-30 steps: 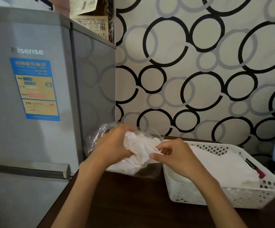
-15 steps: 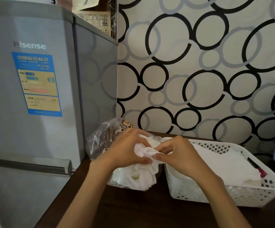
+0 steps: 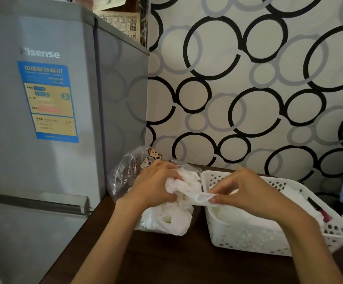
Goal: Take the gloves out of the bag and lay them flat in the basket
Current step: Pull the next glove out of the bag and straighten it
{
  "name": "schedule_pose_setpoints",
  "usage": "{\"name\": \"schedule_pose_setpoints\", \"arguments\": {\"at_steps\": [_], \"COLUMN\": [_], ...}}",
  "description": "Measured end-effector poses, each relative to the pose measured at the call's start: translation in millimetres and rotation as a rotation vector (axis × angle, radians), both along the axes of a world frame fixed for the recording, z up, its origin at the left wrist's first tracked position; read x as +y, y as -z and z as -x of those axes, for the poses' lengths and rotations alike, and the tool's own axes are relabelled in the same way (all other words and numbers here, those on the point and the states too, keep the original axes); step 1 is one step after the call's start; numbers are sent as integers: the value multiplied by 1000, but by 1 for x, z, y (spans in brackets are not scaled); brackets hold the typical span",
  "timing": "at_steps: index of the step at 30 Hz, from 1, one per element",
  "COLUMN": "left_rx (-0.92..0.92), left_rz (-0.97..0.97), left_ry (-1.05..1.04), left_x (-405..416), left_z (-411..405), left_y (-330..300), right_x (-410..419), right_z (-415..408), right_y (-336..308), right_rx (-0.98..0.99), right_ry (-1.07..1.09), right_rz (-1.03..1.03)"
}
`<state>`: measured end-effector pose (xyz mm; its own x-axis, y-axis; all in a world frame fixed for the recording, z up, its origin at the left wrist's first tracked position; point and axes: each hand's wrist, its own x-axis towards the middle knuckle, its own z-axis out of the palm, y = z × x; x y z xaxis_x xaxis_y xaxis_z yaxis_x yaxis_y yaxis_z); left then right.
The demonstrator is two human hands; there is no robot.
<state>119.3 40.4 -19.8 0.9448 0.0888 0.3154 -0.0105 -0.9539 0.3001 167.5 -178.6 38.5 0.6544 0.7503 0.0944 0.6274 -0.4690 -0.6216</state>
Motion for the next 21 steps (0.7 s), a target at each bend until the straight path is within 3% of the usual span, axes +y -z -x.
{"name": "schedule_pose_setpoints", "arguments": {"at_steps": [3,7,11,16,21], "left_rx": [-32,-101,-16,-24,-77], "left_rz": [-8,61,60,38,74], "left_ry": [18,155,300,175,138], "left_x": [-2,-3,-12,-7,-3], "left_z": [-1,0,0,-11,-8], "left_y": [3,0,-6,11,9], "right_x": [4,7,10,19,38], "right_z": [5,4,-1,-5,3], "right_y": [4,7,11,21,38], "right_rx": [-21,-70,-101,-150,-127], "right_ry": [-55,-66,-75,-30,-27], "right_rz": [109,109,50,-34,22]}}
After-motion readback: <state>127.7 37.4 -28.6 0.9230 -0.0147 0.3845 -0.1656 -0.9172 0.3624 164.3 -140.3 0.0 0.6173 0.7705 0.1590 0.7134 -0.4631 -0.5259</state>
